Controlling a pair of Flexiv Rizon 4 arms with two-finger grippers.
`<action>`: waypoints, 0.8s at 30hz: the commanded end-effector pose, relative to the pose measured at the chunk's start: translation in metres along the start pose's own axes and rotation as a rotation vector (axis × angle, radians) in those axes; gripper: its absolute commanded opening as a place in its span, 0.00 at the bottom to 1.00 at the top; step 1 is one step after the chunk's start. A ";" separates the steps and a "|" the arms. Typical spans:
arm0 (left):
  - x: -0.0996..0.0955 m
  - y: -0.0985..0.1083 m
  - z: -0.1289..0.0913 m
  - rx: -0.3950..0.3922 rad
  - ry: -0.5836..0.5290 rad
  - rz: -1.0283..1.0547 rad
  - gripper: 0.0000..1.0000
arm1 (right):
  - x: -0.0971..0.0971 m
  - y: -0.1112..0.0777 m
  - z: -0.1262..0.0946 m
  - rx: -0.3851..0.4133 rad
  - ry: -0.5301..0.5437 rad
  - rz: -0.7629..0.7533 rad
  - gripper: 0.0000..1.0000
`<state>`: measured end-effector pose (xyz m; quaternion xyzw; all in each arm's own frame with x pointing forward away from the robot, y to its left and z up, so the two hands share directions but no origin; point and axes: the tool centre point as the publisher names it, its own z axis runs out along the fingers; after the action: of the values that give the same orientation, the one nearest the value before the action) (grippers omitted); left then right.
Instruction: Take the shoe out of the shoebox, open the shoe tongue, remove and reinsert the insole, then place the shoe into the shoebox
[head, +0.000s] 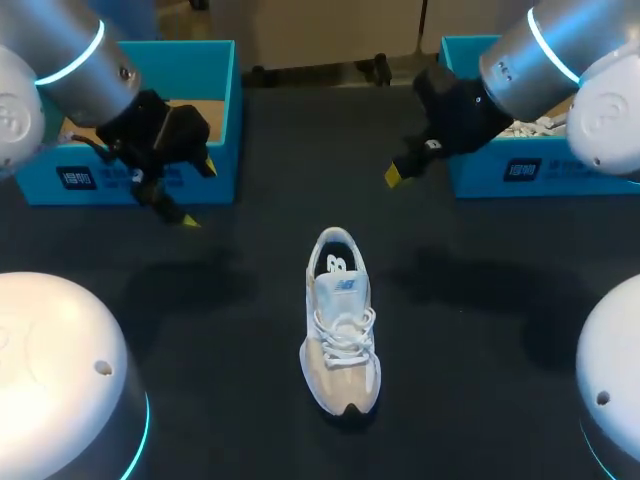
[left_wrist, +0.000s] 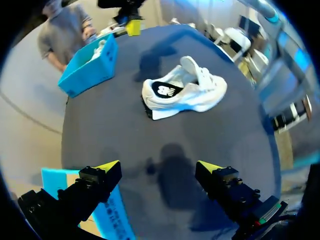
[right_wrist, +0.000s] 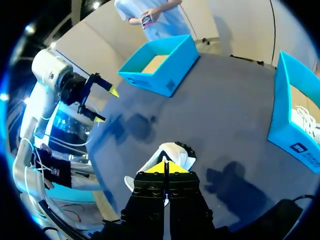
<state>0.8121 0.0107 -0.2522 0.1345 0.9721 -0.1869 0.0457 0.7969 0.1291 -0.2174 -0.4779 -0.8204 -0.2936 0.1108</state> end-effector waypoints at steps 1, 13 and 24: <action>-0.020 0.030 -0.021 0.016 0.092 0.158 1.00 | 0.018 0.008 0.019 0.001 -0.081 0.015 0.00; -0.047 0.086 -0.053 -0.004 0.149 0.333 1.00 | 0.049 0.016 0.031 0.074 -0.213 -0.014 0.00; -0.047 0.086 -0.053 -0.004 0.149 0.333 1.00 | 0.064 0.016 0.044 0.076 -0.305 0.036 0.00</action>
<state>0.8791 0.0959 -0.2276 0.3061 0.9375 -0.1655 0.0053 0.7865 0.1900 -0.2144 -0.5079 -0.8354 -0.2061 0.0416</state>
